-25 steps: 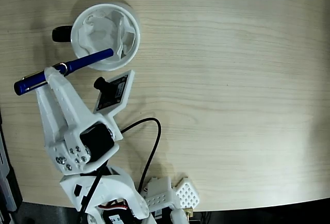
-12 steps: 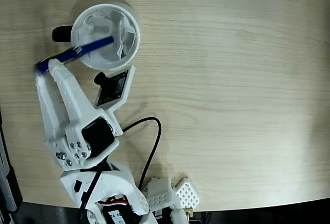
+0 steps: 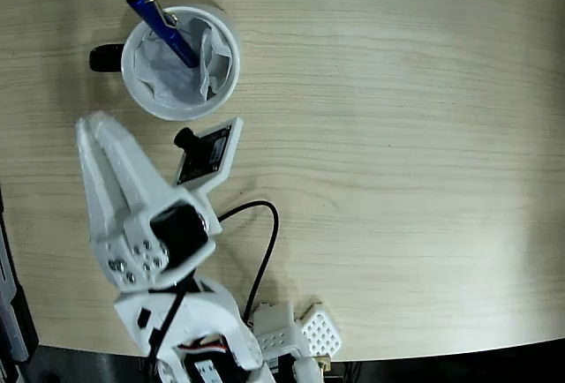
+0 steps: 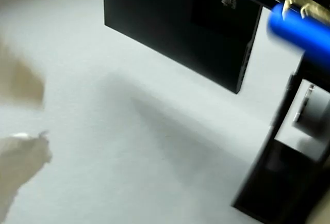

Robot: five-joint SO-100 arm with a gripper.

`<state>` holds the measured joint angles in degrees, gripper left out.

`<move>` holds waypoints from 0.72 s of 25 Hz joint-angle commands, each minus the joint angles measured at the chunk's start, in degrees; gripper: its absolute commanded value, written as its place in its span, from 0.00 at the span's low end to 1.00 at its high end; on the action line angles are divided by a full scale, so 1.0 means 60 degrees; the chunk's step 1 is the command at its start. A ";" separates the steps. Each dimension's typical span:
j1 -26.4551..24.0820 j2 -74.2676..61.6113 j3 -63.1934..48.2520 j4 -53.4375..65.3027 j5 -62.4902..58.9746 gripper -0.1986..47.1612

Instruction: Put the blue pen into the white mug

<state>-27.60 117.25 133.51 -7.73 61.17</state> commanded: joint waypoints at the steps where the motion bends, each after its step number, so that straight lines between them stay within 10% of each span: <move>1: -0.0220 0.1758 0.0396 -0.0366 -0.1260 0.00; 10: 0.0894 0.4819 0.2695 0.0205 -1.0005 0.00; 18: 0.2432 0.6768 0.4116 0.5244 -1.1938 0.00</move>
<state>-13.71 152.49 156.18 16.70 -8.88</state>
